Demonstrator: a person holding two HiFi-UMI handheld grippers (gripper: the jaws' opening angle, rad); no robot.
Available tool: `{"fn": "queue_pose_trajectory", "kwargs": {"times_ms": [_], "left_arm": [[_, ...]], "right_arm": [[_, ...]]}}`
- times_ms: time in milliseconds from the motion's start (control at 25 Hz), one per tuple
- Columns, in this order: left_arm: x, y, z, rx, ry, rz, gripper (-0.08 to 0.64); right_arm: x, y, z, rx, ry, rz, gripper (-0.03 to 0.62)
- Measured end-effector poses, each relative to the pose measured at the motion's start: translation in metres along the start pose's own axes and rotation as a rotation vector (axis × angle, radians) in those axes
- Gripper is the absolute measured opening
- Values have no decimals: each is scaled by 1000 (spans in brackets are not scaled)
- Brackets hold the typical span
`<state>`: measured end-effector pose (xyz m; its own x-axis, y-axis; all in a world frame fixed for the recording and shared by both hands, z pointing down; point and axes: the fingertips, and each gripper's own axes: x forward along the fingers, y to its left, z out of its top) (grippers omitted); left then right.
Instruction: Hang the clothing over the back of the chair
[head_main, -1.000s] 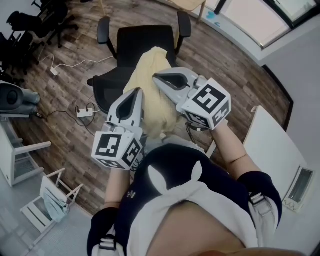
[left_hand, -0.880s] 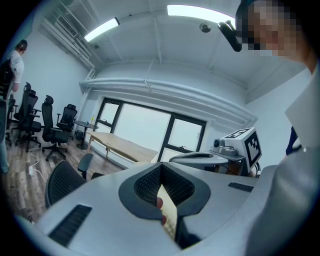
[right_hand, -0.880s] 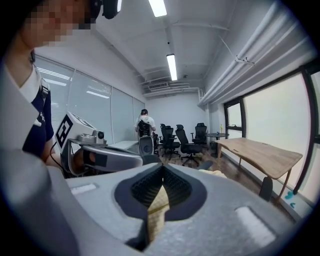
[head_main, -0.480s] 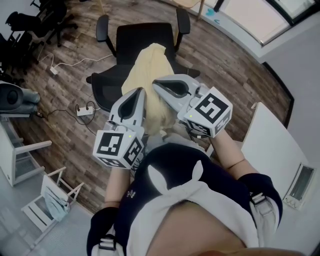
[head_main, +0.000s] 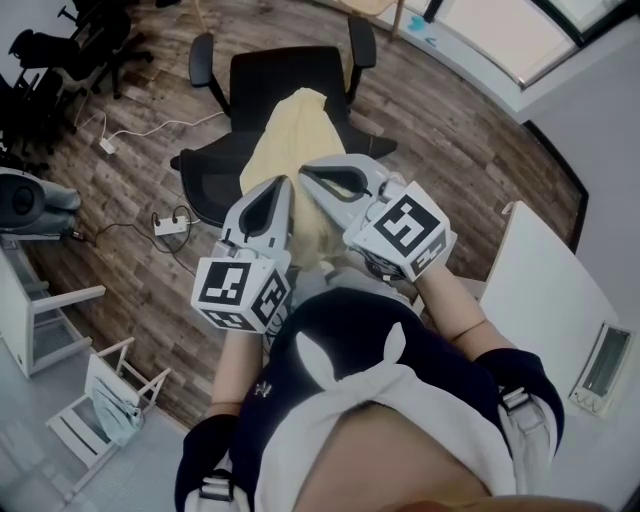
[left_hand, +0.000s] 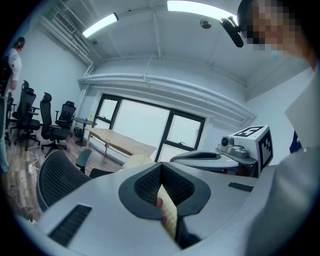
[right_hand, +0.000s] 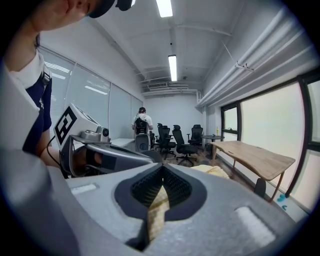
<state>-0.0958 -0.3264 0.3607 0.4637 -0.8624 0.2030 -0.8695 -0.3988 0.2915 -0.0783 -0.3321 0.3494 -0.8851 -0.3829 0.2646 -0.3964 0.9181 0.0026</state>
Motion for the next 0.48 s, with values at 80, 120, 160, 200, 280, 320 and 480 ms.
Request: {"fn": "queue_pose_trajectory", "kwargs": {"times_ms": [80, 120, 160, 200, 280, 320, 480], "left_arm": [[1, -2, -2, 12, 2, 0, 6], [2, -3, -3, 19, 4, 0, 6], [3, -4, -4, 26, 7, -1, 6], [4, -4, -5, 32, 10, -1, 6], [4, -4, -6, 43, 14, -1, 6], [4, -5, -6, 47, 14, -1, 6], [4, -7, -4, 41, 7, -7, 6]], "right_arm": [[-1, 2, -2, -16, 2, -5, -2], [-1, 2, -3, -21, 2, -7, -2], [-1, 2, -4, -23, 3, -7, -2], [-1, 2, -4, -22, 4, -7, -2], [0, 2, -5, -12, 5, -4, -2], [0, 2, -5, -7, 4, -3, -2], [-2, 1, -3, -5, 5, -3, -2]]}}
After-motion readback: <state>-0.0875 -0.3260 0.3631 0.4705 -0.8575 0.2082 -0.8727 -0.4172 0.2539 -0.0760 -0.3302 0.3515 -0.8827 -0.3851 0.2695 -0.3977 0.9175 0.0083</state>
